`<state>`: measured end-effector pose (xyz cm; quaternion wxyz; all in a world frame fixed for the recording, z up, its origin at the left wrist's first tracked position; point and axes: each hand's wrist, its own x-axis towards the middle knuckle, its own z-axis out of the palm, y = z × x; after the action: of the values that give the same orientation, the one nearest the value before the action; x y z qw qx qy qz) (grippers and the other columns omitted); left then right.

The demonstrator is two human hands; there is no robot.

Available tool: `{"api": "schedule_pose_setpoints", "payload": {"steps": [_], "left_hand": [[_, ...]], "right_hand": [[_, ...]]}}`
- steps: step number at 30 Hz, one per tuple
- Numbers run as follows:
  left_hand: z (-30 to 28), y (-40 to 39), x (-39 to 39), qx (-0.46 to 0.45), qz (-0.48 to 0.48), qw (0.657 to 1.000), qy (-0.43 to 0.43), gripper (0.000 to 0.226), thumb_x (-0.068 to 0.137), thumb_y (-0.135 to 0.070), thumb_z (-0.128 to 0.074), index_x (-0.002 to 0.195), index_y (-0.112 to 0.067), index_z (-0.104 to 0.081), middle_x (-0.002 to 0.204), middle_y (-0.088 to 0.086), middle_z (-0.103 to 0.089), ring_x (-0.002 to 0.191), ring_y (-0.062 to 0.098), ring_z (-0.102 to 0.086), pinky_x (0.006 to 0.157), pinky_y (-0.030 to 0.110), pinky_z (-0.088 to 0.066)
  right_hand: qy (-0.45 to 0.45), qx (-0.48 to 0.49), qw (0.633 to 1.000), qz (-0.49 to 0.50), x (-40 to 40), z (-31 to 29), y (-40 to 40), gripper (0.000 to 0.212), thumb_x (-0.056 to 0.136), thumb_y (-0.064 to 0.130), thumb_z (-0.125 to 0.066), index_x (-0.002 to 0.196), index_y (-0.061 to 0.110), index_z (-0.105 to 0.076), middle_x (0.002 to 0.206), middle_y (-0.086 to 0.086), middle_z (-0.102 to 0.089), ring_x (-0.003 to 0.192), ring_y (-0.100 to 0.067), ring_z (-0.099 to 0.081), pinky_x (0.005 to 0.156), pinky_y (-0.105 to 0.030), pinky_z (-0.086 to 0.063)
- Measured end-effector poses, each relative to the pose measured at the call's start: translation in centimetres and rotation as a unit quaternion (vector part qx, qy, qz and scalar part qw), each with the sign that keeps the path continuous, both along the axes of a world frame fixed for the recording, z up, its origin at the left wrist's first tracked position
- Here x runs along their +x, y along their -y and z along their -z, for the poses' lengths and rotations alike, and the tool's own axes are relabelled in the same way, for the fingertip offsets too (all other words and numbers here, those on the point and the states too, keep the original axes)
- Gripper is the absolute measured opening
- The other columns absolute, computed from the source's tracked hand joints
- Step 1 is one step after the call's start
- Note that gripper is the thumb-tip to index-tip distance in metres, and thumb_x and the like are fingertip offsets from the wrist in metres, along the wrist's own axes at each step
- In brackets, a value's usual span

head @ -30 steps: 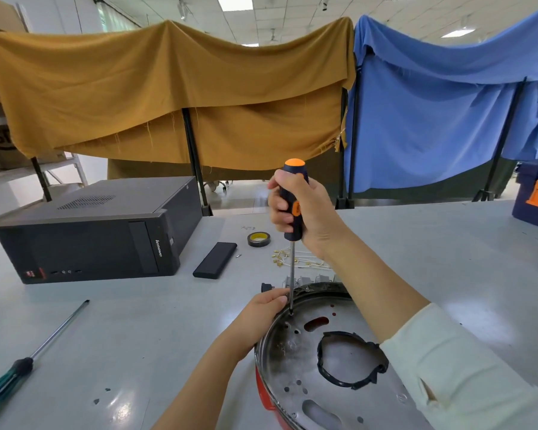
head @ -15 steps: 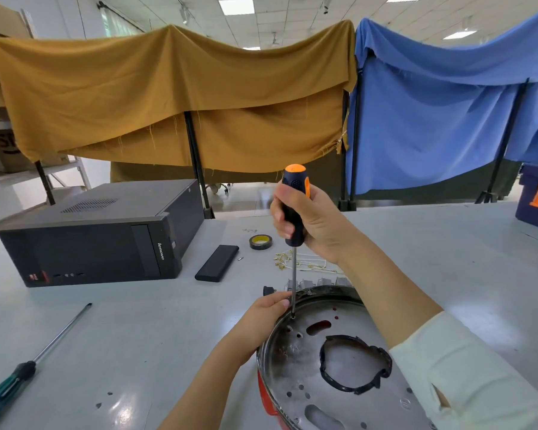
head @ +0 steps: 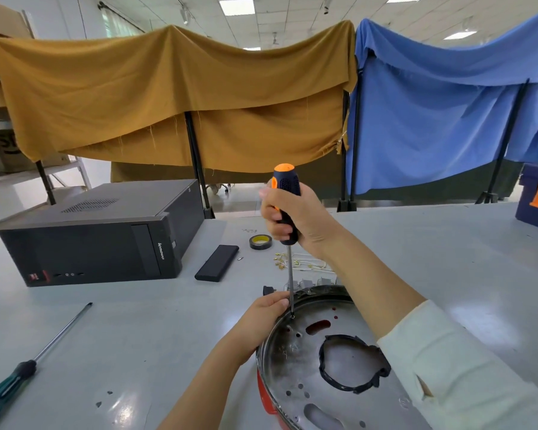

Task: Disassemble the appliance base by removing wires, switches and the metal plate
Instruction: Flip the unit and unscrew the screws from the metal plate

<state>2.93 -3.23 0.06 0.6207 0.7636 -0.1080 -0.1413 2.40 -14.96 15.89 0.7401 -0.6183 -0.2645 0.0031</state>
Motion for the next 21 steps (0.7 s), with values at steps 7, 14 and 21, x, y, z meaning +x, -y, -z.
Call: {"api": "schedule_pose_setpoints", "payload": {"steps": [7, 14, 21], "left_hand": [[0.2, -0.1, 0.1, 0.002, 0.000, 1.000, 0.003, 0.034, 0.100, -0.019, -0.037, 0.115, -0.029, -0.065, 0.112, -0.004, -0.069, 0.108, 0.017, -0.062, 0.102, 0.041, -0.043], [0.2, 0.0, 0.1, 0.003, -0.005, 1.000, 0.003, 0.033, 0.100, -0.020, -0.038, 0.117, -0.027, -0.065, 0.114, -0.002, -0.068, 0.111, 0.020, -0.060, 0.104, 0.042, -0.041], [-0.3, 0.0, -0.3, 0.002, 0.001, 1.000, 0.009, 0.034, 0.100, -0.018, -0.037, 0.117, -0.026, -0.065, 0.115, -0.002, -0.067, 0.111, 0.017, -0.060, 0.104, 0.040, -0.041]], "right_hand": [[0.069, 0.023, 0.923, 0.378, -0.1, 1.2, -0.8, 0.016, 0.085, 0.021, -0.061, 0.082, 0.011, -0.048, 0.074, -0.019, -0.050, 0.062, -0.028, -0.049, 0.056, -0.036, -0.046], [0.037, 0.026, 0.997, 0.057, 0.2, 0.4, 0.1, 0.022, 0.087, 0.012, -0.058, 0.070, 0.013, -0.044, 0.053, -0.001, -0.042, 0.039, -0.012, -0.033, 0.041, -0.021, -0.031], [0.120, 0.026, 0.955, 0.270, -0.1, 1.7, -0.8, 0.035, 0.078, 0.025, -0.076, 0.086, 0.015, -0.044, 0.075, -0.004, -0.053, 0.061, -0.016, -0.054, 0.053, -0.022, -0.049]]}}
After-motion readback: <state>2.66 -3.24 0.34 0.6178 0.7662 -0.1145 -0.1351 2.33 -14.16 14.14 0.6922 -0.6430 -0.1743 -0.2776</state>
